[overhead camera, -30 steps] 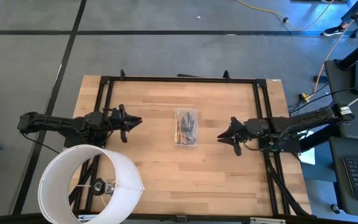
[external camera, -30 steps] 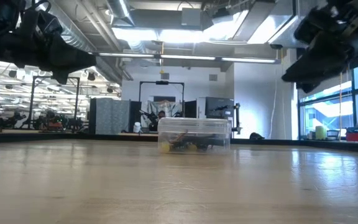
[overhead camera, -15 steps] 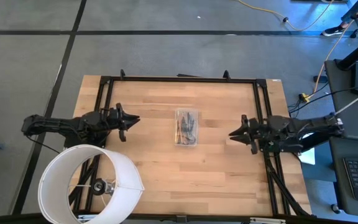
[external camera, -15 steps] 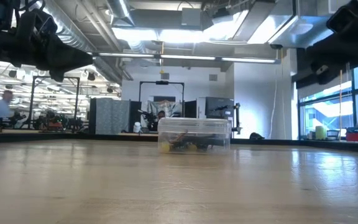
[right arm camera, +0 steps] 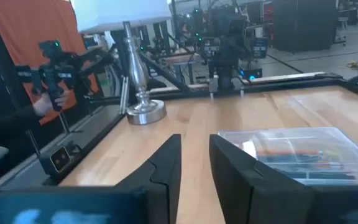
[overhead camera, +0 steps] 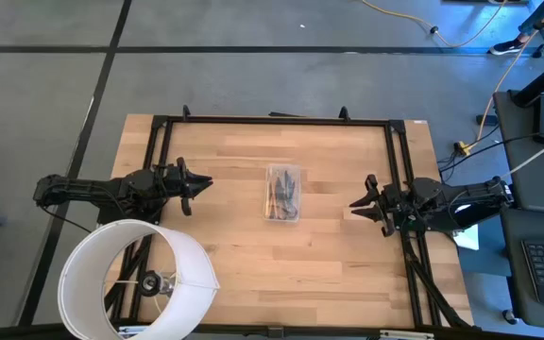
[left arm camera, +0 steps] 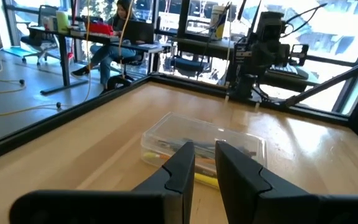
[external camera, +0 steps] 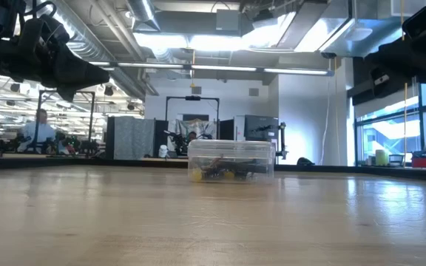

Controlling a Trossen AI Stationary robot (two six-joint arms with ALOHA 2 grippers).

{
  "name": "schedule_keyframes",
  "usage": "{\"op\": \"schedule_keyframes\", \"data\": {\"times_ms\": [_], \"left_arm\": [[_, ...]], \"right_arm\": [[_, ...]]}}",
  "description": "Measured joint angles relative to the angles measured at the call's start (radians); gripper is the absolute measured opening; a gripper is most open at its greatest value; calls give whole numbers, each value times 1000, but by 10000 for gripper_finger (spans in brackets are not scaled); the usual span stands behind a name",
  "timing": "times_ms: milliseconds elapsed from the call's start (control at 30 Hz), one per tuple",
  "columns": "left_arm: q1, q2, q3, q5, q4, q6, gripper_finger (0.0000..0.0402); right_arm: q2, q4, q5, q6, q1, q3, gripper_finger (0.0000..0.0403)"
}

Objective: Pick & place school supplies into a supply box
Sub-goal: Return to Home Position

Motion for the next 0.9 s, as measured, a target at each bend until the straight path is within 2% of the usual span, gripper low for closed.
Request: {"op": "schedule_keyframes", "data": {"times_ms": [200, 900], "left_arm": [[0, 0, 0, 0, 6, 0, 59], [0, 0, 0, 1, 4, 0, 59]], "right_arm": [[5, -3, 6, -52, 0, 0, 87], [11, -3, 7, -53, 0, 0, 87]]}}
